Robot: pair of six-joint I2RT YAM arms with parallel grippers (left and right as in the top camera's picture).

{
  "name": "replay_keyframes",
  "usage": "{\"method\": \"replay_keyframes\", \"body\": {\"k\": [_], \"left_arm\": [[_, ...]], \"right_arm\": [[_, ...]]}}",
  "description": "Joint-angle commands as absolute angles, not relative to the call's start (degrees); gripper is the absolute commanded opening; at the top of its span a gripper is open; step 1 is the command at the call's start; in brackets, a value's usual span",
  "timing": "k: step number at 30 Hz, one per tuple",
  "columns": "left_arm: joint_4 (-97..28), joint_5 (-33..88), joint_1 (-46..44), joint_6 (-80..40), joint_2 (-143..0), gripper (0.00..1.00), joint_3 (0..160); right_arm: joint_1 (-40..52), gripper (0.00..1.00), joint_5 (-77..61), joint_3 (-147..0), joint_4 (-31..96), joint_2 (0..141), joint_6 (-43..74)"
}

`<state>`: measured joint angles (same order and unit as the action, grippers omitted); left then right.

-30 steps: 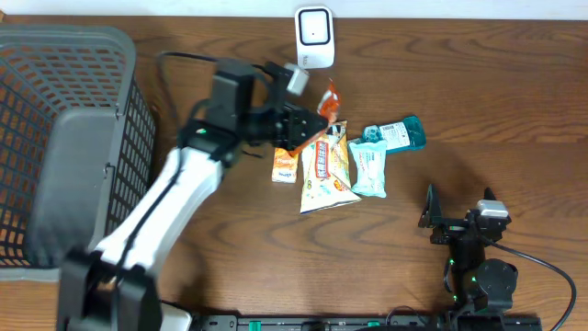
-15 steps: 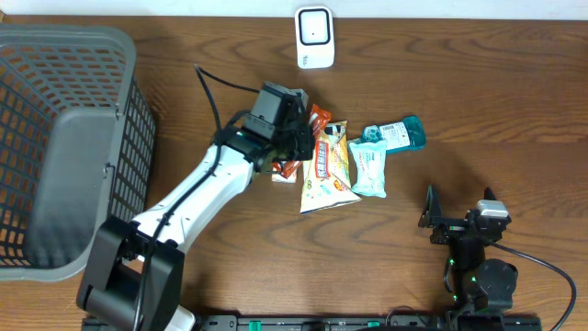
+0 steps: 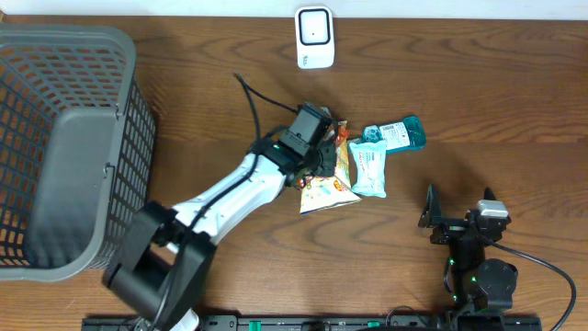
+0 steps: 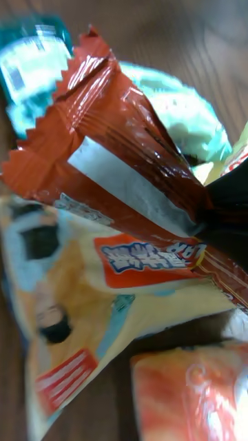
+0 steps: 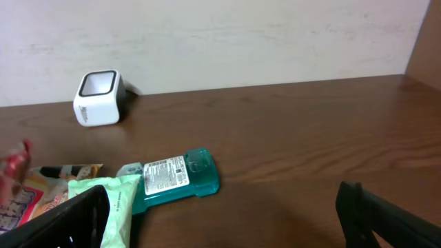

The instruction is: Scan the item barcode

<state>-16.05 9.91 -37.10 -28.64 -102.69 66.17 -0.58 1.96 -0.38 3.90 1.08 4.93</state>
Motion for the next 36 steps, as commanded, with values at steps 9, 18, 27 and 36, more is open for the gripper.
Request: {"method": "replay_keyframes", "body": {"k": [9, 18, 27, 36], "left_arm": [[-16.19, 9.65, -37.21, -31.11, -101.01, 0.98, 67.68], [-21.19, -7.88, -37.15, -15.66, -85.89, 0.99, 76.20], [-16.75, -28.56, -36.93, 7.57, -75.42, 0.99, 83.42], [-9.96, -47.53, -36.58, 38.44, -74.13, 0.99, 86.89]], "right_arm": [[-0.75, 0.99, 2.00, -0.32, 4.12, 1.13, 4.19], [-0.75, 0.99, 2.00, -0.32, 4.10, 1.13, 4.19], [-0.75, 0.99, 2.00, -0.32, 4.12, 1.13, 4.19], [-0.75, 0.99, 2.00, -0.32, 4.10, 1.13, 4.19]]}}
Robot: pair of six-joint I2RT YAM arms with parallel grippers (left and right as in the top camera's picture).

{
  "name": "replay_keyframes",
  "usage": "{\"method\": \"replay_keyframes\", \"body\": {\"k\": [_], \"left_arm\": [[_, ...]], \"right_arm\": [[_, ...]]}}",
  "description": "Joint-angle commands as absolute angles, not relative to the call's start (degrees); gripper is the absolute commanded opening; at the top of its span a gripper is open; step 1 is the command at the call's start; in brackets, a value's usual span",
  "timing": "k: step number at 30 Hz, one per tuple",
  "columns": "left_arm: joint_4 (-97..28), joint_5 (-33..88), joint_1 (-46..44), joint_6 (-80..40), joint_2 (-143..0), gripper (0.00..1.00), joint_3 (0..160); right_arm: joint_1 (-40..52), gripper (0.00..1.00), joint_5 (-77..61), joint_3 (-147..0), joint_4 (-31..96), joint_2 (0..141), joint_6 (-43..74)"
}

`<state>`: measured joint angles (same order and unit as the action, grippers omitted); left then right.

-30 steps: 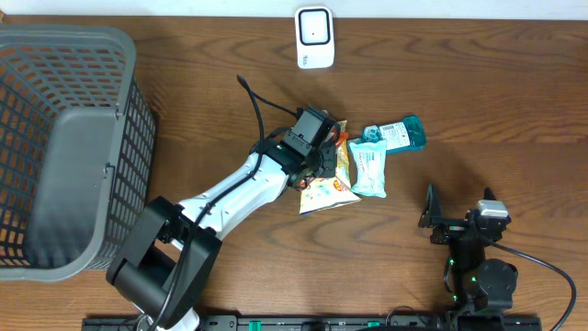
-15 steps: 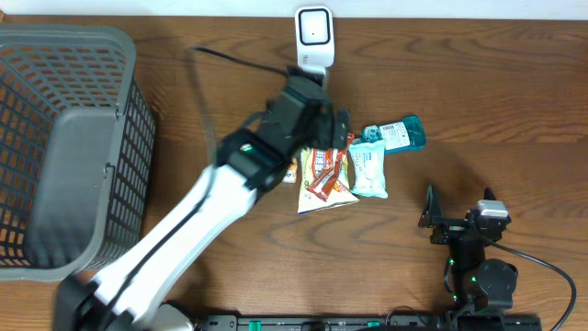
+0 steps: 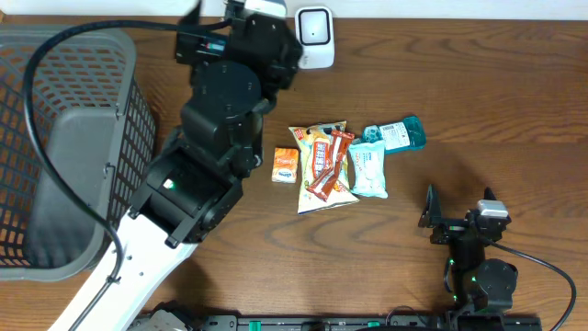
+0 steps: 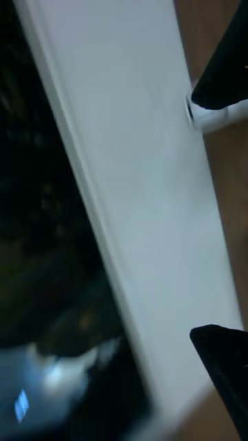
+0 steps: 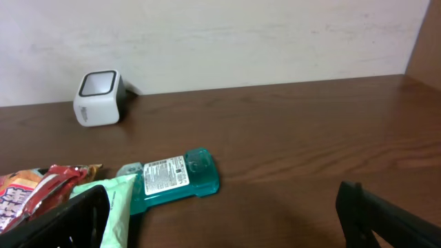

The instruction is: Scan the item barcode

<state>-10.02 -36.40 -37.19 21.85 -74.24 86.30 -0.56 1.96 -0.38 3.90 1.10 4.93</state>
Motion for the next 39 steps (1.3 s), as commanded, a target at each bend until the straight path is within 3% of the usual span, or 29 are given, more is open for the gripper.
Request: {"method": "replay_keyframes", "body": {"k": [1, 13, 22, 32, 39], "left_arm": [[-9.23, -46.96, -35.99, 39.70, -73.67, 0.99, 86.78], [-13.52, -41.43, -26.65, 34.61, -67.37, 1.00, 85.56], [-24.95, -18.35, -16.08, 18.65, -54.63, 1.00, 83.55], [-26.09, 4.12, -1.76, 16.56, -37.71, 1.00, 75.40], [-30.04, 11.79, 4.43, 14.24, -31.88, 1.00, 74.89]], "right_arm": [[-0.75, 0.99, 2.00, -0.32, 4.10, 1.13, 4.19], [-0.75, 0.99, 2.00, -0.32, 4.10, 1.13, 4.19], [-0.75, 0.99, 2.00, -0.32, 4.12, 1.13, 4.19], [-0.75, 0.99, 2.00, -0.32, 4.10, 1.13, 4.19], [-0.75, 0.99, 0.49, -0.32, 3.95, 1.13, 4.29]]}}
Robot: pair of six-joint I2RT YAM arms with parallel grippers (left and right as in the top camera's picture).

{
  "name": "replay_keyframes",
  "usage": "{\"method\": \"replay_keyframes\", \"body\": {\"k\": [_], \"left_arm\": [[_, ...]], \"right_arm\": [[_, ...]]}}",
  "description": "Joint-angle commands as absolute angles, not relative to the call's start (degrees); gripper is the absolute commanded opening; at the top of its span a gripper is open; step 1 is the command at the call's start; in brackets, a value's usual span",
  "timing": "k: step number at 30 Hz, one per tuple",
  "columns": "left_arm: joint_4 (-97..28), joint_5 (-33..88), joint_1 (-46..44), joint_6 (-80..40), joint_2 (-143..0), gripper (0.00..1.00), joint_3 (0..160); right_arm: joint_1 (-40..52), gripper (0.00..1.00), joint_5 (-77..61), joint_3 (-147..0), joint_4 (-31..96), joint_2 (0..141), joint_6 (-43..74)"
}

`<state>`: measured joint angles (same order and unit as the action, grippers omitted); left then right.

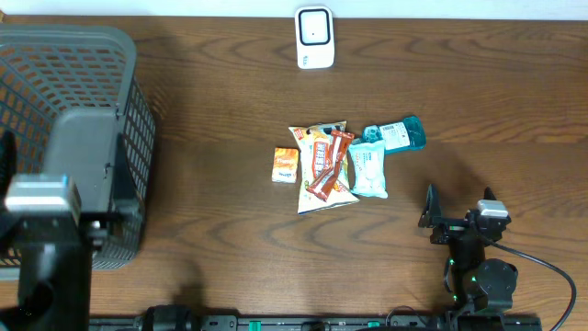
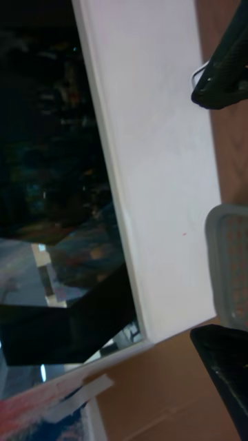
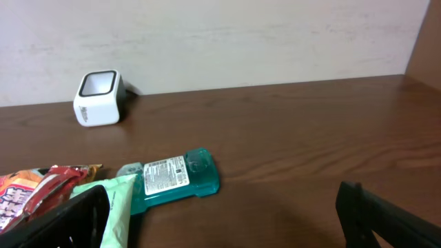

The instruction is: Scan the item barcode

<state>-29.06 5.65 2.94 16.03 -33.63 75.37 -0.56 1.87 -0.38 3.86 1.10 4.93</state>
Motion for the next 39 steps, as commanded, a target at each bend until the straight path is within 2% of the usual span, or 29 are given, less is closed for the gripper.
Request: {"method": "replay_keyframes", "body": {"k": [1, 3, 8, 12, 19, 27, 34, 39], "left_arm": [[-30.46, 11.79, 4.43, 14.24, -31.09, 1.00, 74.83], [-30.59, 11.77, 4.05, 14.26, -29.47, 1.00, 74.81], [-30.83, 14.11, 2.63, 14.22, -24.97, 1.00, 74.81], [-31.97, 18.15, 2.52, 14.22, -21.52, 1.00, 74.78], [-32.47, 22.11, -0.12, 14.24, -14.26, 1.00, 72.84], [-32.10, 24.67, -2.37, 14.24, -8.34, 1.00, 71.02], [-30.59, 24.71, -3.70, 14.24, -1.69, 1.00, 67.46], [-30.79, 29.50, -4.62, 14.22, -0.21, 1.00, 66.50]], "right_arm": [[-0.75, 0.99, -0.91, -0.32, 4.14, 1.13, 5.08], [-0.75, 0.99, -3.81, -0.32, 4.01, 1.13, 11.29], [-0.75, 0.99, -15.92, -0.32, 3.09, 1.13, 42.59], [-0.75, 0.99, -25.15, -0.32, 2.44, 1.13, 52.31], [-0.75, 0.99, -42.33, -0.32, 2.33, 1.13, 52.71], [-0.75, 0.99, -52.05, -0.32, 2.07, 1.13, 50.63], [-0.75, 0.99, -53.47, -0.34, 2.11, 1.13, 47.92], [-0.75, 0.99, -52.88, -1.52, 2.09, 1.13, 47.92]]}}
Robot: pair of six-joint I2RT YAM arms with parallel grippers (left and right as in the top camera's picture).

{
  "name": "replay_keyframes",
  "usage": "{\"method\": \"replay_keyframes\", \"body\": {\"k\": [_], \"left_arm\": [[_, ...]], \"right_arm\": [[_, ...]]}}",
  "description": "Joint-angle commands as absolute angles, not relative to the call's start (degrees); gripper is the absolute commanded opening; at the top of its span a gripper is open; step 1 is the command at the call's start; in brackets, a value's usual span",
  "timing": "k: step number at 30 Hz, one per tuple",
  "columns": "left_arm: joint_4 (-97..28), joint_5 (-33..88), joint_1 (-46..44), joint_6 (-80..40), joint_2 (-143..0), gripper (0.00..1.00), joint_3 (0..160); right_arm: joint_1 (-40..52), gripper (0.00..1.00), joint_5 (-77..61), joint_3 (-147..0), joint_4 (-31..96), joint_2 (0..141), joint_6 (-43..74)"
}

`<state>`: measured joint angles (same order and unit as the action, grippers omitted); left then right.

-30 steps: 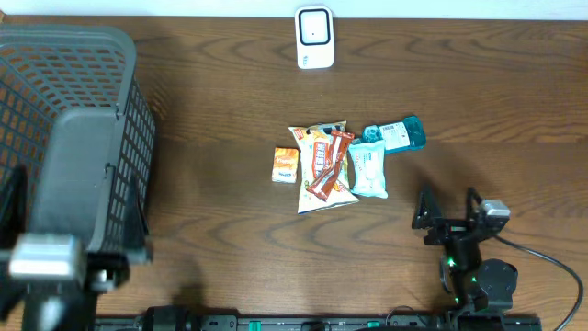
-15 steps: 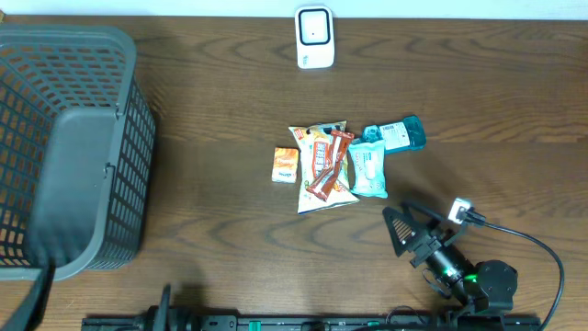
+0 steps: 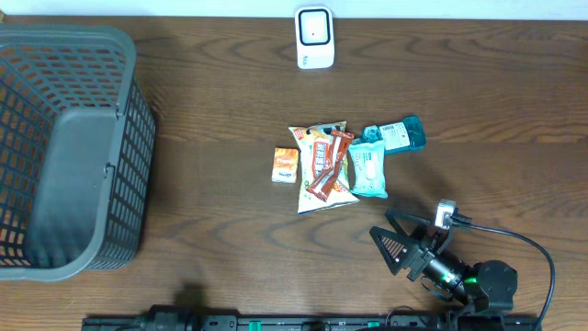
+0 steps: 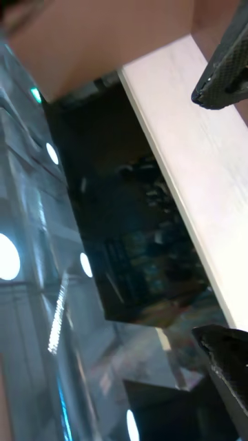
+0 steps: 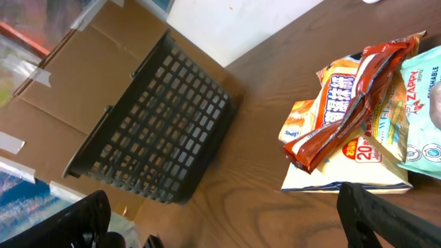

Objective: Scan the item barcode
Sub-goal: 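Reach the right gripper toward the red candy bar on the pile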

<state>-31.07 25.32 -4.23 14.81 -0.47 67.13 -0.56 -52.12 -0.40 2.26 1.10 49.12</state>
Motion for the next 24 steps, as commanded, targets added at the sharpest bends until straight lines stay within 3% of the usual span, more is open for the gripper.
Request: {"method": "replay_keyframes", "body": {"k": [1, 8, 15, 24], "left_arm": [[-30.79, 30.26, -4.71, 14.22, -0.21, 1.00, 66.30], [-30.35, 31.03, -3.79, 15.42, -0.21, 1.00, 66.13], [-30.35, 29.15, -3.18, 32.29, -0.25, 1.00, 66.11], [-27.75, 22.09, -3.18, 34.00, -0.58, 1.00, 63.77]], "right_arm": [[-0.75, 0.99, -52.82, -2.24, 2.09, 1.13, 47.79], [-0.75, 0.99, -46.61, -11.99, 11.81, 1.32, 39.29], [-0.75, 0.99, -31.16, -25.21, 32.23, 8.71, 25.87], [-0.51, 0.99, -26.41, -35.40, 33.36, 29.82, 23.03]]}}
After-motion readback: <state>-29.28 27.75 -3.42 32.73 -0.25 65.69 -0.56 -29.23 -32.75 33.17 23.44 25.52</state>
